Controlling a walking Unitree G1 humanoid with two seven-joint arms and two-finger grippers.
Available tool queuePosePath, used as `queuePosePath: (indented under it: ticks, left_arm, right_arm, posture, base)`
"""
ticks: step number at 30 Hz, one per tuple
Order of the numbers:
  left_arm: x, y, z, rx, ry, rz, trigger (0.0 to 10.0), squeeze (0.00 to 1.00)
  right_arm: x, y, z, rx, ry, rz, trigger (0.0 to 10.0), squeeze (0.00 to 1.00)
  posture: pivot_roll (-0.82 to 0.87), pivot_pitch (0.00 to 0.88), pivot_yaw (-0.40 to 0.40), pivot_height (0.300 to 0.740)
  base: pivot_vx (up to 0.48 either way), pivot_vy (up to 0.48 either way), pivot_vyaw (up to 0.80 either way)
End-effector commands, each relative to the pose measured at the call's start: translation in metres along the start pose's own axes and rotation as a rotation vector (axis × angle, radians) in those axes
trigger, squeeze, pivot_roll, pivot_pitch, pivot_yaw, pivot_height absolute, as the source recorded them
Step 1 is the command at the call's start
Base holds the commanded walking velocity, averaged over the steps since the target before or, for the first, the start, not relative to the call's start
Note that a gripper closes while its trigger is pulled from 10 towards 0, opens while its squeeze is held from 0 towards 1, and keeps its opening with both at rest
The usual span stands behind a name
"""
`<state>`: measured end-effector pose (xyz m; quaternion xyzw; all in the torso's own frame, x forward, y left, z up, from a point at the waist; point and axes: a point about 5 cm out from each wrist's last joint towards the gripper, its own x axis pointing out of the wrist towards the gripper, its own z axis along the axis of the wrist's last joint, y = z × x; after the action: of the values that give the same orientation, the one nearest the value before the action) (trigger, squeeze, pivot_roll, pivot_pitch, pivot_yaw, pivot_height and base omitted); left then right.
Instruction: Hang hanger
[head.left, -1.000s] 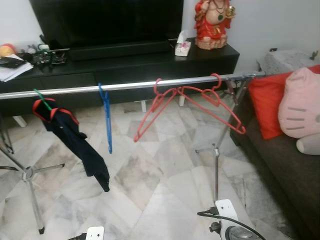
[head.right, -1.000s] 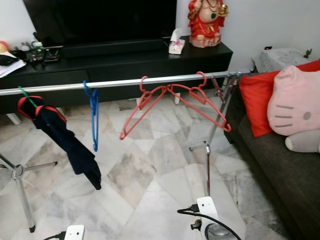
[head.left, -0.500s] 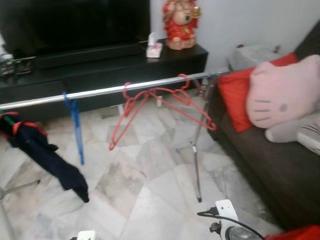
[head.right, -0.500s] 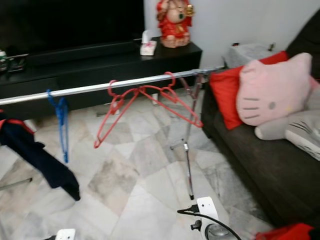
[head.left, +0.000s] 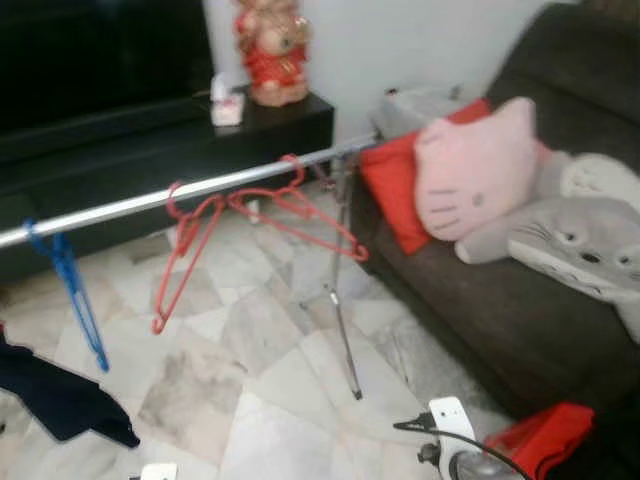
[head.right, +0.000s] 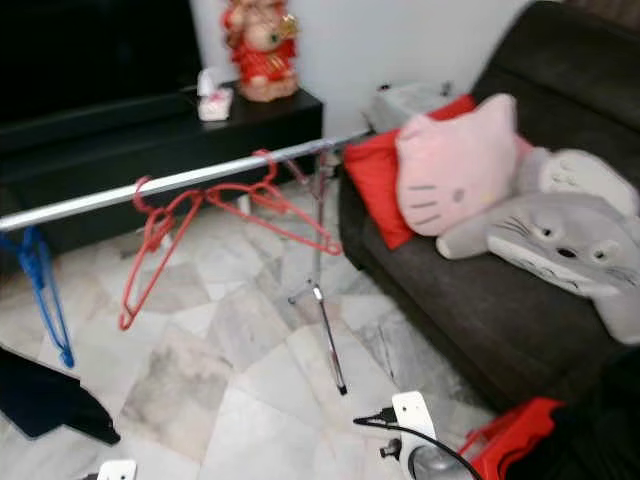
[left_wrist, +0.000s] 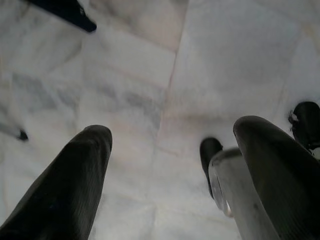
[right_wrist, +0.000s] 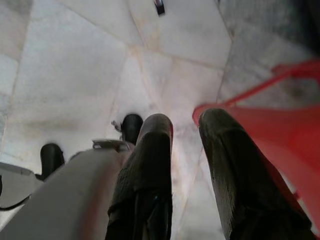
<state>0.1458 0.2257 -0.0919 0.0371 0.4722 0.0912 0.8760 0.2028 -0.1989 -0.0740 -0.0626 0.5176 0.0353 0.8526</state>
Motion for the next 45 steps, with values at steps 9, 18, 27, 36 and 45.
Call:
queuePosePath:
  ticks: [9, 18, 27, 36, 45]
  left_arm:
    - [-0.0013, 0.0032, -0.0061, -0.007, 0.018, 0.007, 10.0, 0.0]
    - [-0.0006, 0.0025, -0.0033, -0.004, 0.015, 0.002, 10.0, 0.0]
    - [-0.0004, 0.0025, -0.0025, 0.005, 0.015, -0.005, 10.0, 0.0]
    - [-0.0003, 0.0012, -0.0018, 0.019, 0.009, -0.014, 10.0, 0.0]
    - [-0.0002, -0.0001, -0.0012, 0.026, 0.007, -0.017, 10.0, 0.0]
  right_arm:
    - [0.0004, 0.004, 0.0017, 0.005, -0.004, 0.021, 10.0, 1.0]
    - [0.0004, 0.0045, 0.0012, 0.01, -0.003, 0.036, 10.0, 1.0]
    - [0.0004, 0.0042, 0.0015, 0.004, -0.001, 0.032, 10.0, 0.96]
    - [0.0004, 0.0045, 0.001, 0.004, 0.008, 0.032, 10.0, 0.0]
    - [0.0004, 0.005, 0.0011, 0.002, 0.009, 0.037, 10.0, 0.0]
  posture:
    - [-0.08, 0.0, 0.044, 0.74]
    - [-0.08, 0.0, 0.043, 0.74]
    - [-0.08, 0.0, 0.043, 0.74]
    - [-0.08, 0.0, 0.044, 0.74]
    - [-0.08, 0.0, 0.044, 0.74]
  base:
    - [0.0, 0.0, -0.72]
    - [0.0, 0.0, -0.72]
    - [0.0, 0.0, -0.71]
    - [0.0, 0.0, 0.0]
    - [0.0, 0.0, -0.51]
